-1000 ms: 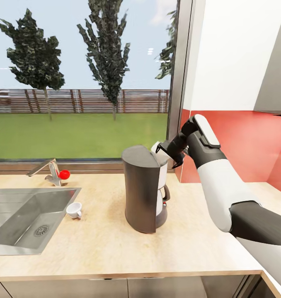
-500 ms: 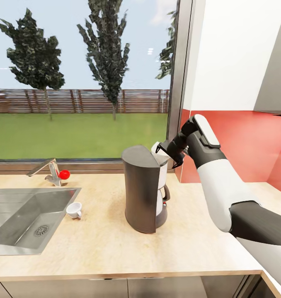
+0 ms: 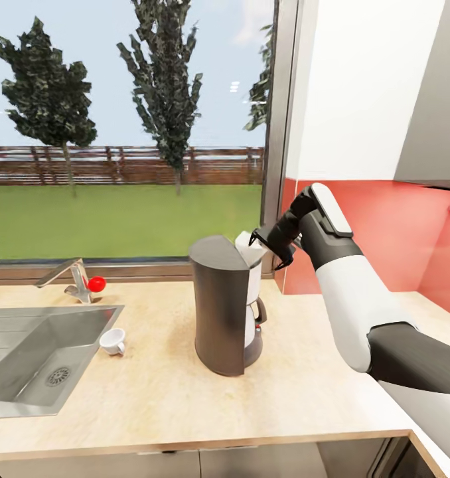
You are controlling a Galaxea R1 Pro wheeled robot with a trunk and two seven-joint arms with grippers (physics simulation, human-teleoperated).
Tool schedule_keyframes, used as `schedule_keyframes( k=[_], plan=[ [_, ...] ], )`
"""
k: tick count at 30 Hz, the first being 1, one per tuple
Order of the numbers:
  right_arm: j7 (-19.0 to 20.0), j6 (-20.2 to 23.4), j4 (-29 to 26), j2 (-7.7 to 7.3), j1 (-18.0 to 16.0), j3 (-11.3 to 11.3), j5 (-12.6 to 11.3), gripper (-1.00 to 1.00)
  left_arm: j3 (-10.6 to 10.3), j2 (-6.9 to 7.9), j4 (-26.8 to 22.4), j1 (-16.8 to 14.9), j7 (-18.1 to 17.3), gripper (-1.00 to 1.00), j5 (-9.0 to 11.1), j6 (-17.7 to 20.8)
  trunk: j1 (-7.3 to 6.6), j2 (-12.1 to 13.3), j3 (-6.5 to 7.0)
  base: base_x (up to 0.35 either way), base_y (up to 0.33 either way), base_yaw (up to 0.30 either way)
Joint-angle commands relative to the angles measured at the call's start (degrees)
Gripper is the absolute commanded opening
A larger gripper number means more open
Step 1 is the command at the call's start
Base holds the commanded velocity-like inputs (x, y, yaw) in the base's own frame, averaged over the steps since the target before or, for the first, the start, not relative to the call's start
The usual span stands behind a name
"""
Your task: Set up a coffee station on the kitchen countertop: keep the coffee maker on the countertop, move the bottle of coffee from the kitchen shelf to the counter next to the coffee maker, place a paper coffee filter on top of the coffee maker, put the saucer next to the coffee maker with the coffee cup on the saucer, and place the electric kettle next to the coffee maker.
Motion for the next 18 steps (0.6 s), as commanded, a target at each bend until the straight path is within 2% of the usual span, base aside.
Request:
schedule_keyframes(
  k=[1, 9, 18],
  plan=[
    [-0.5, 0.6, 0.0, -0.01, 0.0, 0.1, -0.4, 1.0, 0.4, -0.03, -0.1, 0.1, 0.0, 1.0, 0.0, -0.1, 0.02, 0.0, 0.08, 0.0, 0.0, -0.126],
    [-0.5, 0.6, 0.0, -0.01, 0.0, 0.1, -0.4, 1.0, 0.4, -0.03, -0.1, 0.1, 0.0, 1.0, 0.0, -0.1, 0.02, 0.0, 0.75, -0.007, 0.0, -0.127],
    [-0.5, 0.7, 0.0, -0.01, 0.0, 0.1, -0.4, 1.0, 0.4, -0.03, -0.1, 0.1, 0.0, 1.0, 0.0, -0.1, 0.02, 0.0, 1.51, -0.274, -0.007, -0.127]
  ],
)
